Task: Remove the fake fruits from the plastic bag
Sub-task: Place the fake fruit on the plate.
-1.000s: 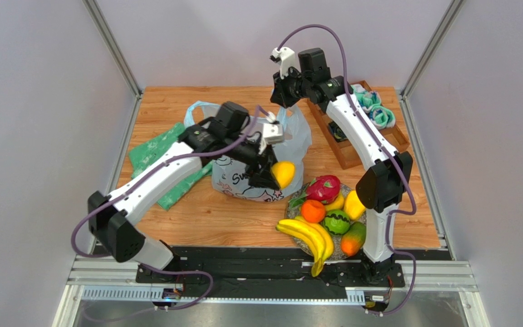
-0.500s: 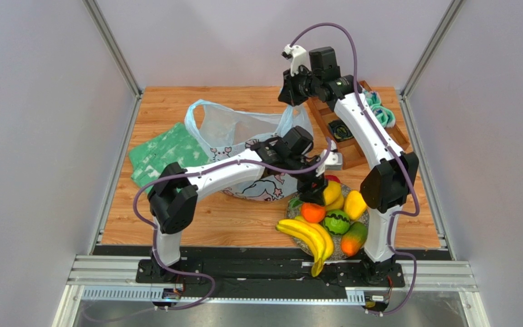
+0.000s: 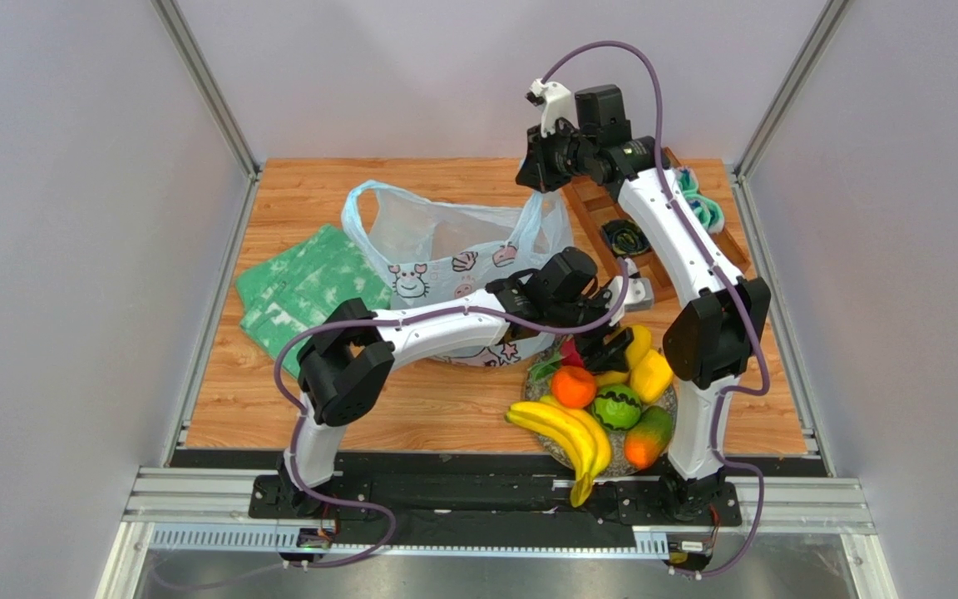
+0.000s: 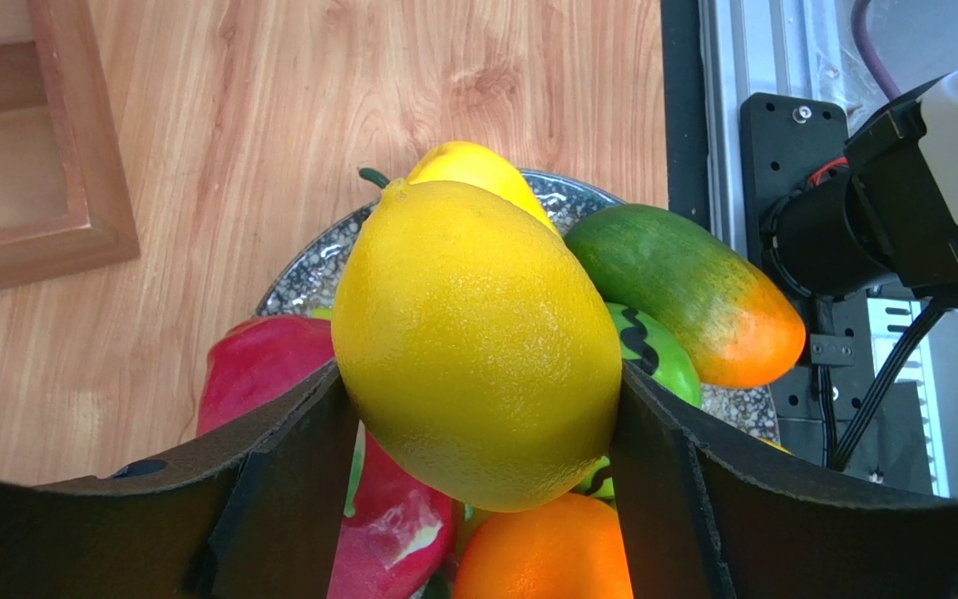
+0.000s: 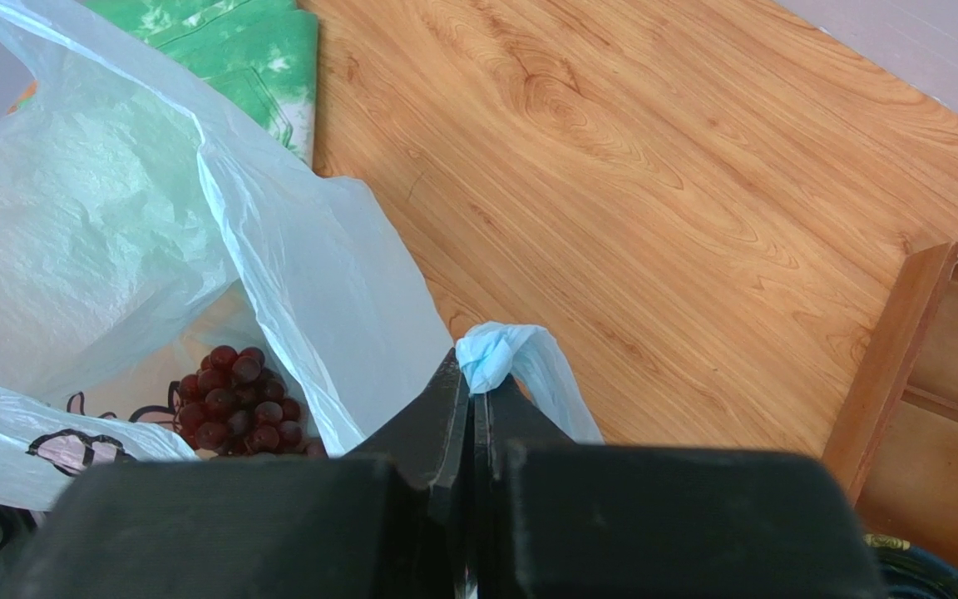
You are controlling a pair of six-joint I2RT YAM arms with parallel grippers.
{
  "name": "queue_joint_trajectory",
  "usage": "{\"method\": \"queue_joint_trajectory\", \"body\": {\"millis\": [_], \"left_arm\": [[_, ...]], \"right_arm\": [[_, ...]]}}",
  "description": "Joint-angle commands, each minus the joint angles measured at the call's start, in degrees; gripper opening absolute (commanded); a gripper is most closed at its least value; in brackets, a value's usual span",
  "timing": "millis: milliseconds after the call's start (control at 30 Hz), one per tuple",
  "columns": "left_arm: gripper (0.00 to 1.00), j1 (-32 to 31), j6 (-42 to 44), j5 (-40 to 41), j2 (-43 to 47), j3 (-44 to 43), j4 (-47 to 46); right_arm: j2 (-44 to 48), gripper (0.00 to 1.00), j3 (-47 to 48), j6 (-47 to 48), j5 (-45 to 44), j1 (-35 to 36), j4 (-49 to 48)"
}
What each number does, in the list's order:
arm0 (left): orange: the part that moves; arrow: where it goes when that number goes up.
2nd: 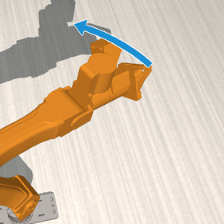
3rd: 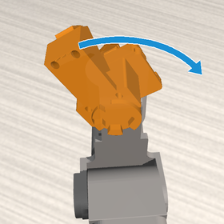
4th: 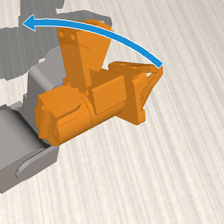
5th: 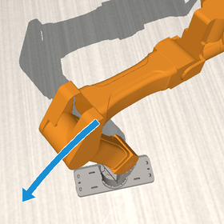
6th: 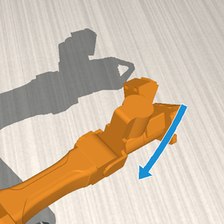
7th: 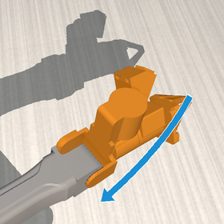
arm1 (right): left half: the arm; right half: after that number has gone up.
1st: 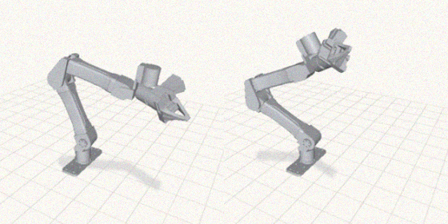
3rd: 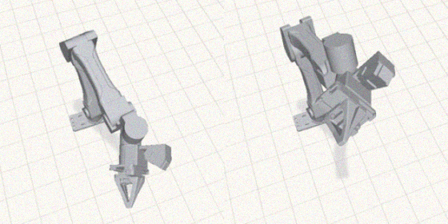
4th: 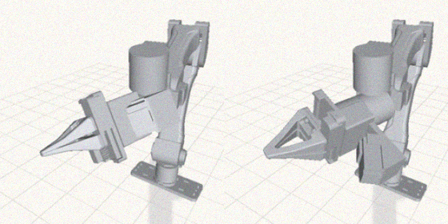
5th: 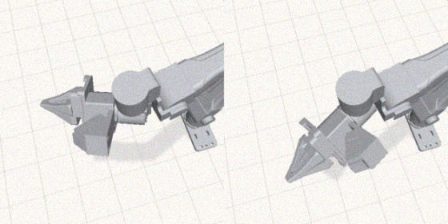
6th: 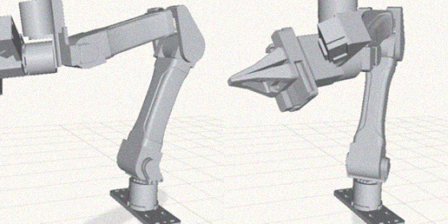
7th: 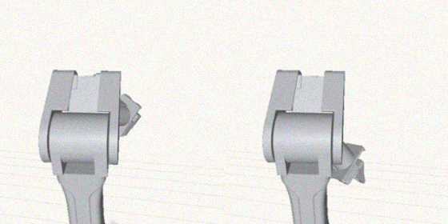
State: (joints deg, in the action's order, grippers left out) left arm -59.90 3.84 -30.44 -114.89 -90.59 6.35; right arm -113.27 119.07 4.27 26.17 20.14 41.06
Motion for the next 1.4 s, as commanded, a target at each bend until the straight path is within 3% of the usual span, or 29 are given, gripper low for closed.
{"method": "queue_joint_trajectory", "body": {"millis": [0, 100, 133, 233, 467, 533, 600, 833, 967, 1233, 1367], "left_arm": [[0.17, -0.57, -2.69, -0.68, -0.33, 0.06, -3.1], [0.3, -0.66, -2.52, -1.03, -0.33, 0.23, -2.22], [0.46, -0.66, -2.87, -1.03, -0.33, 0.23, -1.87], [0.68, -0.66, -2.34, -2.78, -0.07, 0.24, -1.43], [0.74, 0.22, -1.29, -2.79, 1.07, -0.38, 0.85], [0.93, 0.4, -0.5, -4.53, 0.81, -0.91, 1.91], [0.97, 0.4, 0.73, -7.08, 0.72, -0.82, 2.62], [0.99, 0.31, 0.38, -5.25, 2.56, 0.06, 2.52], [0.99, 2.06, 4.07, -4.54, 5.63, -1.86, 6.9], [0.98, 9.52, 4.7, -5.96, 23.11, -8.11, 19.91], [0.99, 15.06, 3.64, 1.49, 31.91, -7.33, 24.4]], "right_arm": [[1.56, 0.0, 0.03, -0.76, 1.34, -0.02, -1.51], [1.3, 0.0, 0.03, -0.85, 1.51, -0.1, -1.6], [1.3, 0.0, 0.2, -0.93, 1.69, -0.1, -1.6], [1.39, 0.0, 0.46, -1.02, 1.69, -0.1, -1.86], [1.56, 0.0, 0.12, -0.93, 0.99, -0.02, -1.86], [1.65, 0.0, -0.15, -0.76, 0.63, -0.1, -1.86], [1.74, 0.0, -0.41, -0.58, 0.46, -0.19, -1.77], [1.65, 0.0, -0.06, -0.49, 0.02, -0.1, -2.03], [1.48, 0.0, 0.9, -0.84, 0.19, -0.1, -2.12], [2.27, 0.0, 2.48, 0.12, 2.03, -0.1, -2.12], [-1.24, 0.0, 11.16, -1.81, 4.76, 0.42, -1.51]]}}
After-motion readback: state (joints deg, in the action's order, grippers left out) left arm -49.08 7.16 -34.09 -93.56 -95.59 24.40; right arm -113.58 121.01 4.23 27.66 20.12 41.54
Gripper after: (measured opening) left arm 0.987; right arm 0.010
